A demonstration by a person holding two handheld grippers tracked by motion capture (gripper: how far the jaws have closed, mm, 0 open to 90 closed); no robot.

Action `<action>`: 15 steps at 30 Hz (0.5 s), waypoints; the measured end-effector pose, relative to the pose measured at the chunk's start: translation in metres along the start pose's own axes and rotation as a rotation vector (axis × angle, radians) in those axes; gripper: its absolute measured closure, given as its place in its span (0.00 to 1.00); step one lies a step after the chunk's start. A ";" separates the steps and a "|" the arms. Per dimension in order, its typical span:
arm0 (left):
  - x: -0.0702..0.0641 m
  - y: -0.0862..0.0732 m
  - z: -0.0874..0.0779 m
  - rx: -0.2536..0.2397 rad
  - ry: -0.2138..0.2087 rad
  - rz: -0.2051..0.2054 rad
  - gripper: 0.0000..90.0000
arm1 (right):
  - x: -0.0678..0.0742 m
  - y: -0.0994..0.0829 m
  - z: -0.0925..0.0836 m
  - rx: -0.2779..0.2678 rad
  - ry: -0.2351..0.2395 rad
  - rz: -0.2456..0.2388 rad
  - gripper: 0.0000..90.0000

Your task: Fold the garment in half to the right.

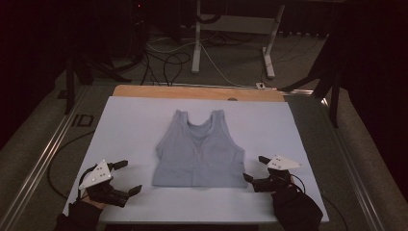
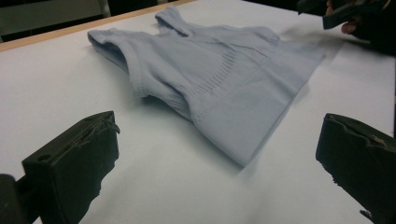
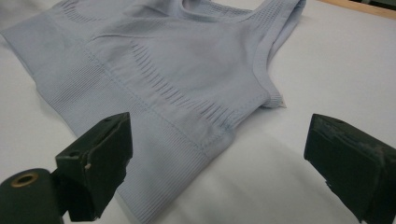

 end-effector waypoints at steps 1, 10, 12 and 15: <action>0.000 0.000 0.000 0.000 0.000 0.000 0.00 | 0.000 0.000 0.000 0.000 0.000 0.000 0.09; -0.002 -0.001 0.002 0.015 -0.007 0.010 0.00 | 0.001 -0.001 0.001 -0.001 0.000 -0.017 0.09; -0.003 -0.002 0.003 0.020 -0.011 0.013 0.00 | 0.002 -0.001 0.001 -0.002 0.000 -0.023 0.09; -0.004 -0.002 0.004 0.022 -0.015 0.015 0.00 | 0.003 -0.003 0.003 0.008 0.005 -0.028 0.09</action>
Point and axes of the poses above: each handheld gripper's, and its own axes: z roughly forward along the jaws, y roughly out of its top, x roughly to its left, the point moved 10 cm from there along z, roughly forward along the jaws, and after that the axes turned 8 degrees about -y, right-handed, at the moved point
